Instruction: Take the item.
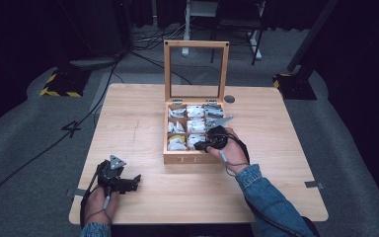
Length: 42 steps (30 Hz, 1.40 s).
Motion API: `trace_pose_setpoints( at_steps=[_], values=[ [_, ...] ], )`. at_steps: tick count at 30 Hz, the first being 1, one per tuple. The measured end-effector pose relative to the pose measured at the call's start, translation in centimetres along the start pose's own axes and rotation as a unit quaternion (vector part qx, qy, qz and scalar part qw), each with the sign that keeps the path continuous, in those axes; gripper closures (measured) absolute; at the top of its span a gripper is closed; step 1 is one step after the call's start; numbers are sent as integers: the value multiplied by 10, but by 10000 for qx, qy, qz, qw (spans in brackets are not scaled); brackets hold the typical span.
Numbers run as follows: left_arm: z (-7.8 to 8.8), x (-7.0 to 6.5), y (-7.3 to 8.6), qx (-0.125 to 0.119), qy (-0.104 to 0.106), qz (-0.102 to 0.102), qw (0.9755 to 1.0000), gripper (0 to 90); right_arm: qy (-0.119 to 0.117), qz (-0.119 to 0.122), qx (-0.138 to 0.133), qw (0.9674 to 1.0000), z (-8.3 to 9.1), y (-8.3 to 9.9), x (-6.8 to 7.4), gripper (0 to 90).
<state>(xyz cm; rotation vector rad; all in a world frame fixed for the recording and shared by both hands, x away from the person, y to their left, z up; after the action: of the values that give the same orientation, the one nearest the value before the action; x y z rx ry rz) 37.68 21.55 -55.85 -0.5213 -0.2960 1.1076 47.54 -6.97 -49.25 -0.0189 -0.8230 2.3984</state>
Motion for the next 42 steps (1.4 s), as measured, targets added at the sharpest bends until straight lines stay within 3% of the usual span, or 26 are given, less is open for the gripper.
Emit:
trace_pose_setpoints(
  at_steps=[6,14,20,32,42],
  values=[
    [0,0,0,1,0,-9,10000,0,212,192,-129,9995,4,-2,1,900],
    [0,0,0,0,0,-9,10000,0,449,314,-662,9963,26,-11,0,900],
    [0,0,0,3,-2,-8,10000,0,551,211,-1089,9923,44,-16,-3,900],
    [-1,0,-1,-11,-38,-11,10000,0,482,-74,-1722,9839,82,-8,-4,900],
    [-1,0,-1,-7,-30,-10,10000,0,488,-151,-2045,9775,118,-1,2,900]
  ],
)
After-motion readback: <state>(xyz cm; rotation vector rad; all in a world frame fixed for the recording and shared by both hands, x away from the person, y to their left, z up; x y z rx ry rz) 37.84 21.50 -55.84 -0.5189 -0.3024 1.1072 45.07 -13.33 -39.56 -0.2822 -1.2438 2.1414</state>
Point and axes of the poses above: each handheld gripper's, and its own axes: z roughly backward along the jaws, y roughly out of its underside, x roughly to its left, the point moved 7 cm from there along -z, roughly forward along the jaws, and after that the axes turned 9 degrees about x, right-handed, at the moved point
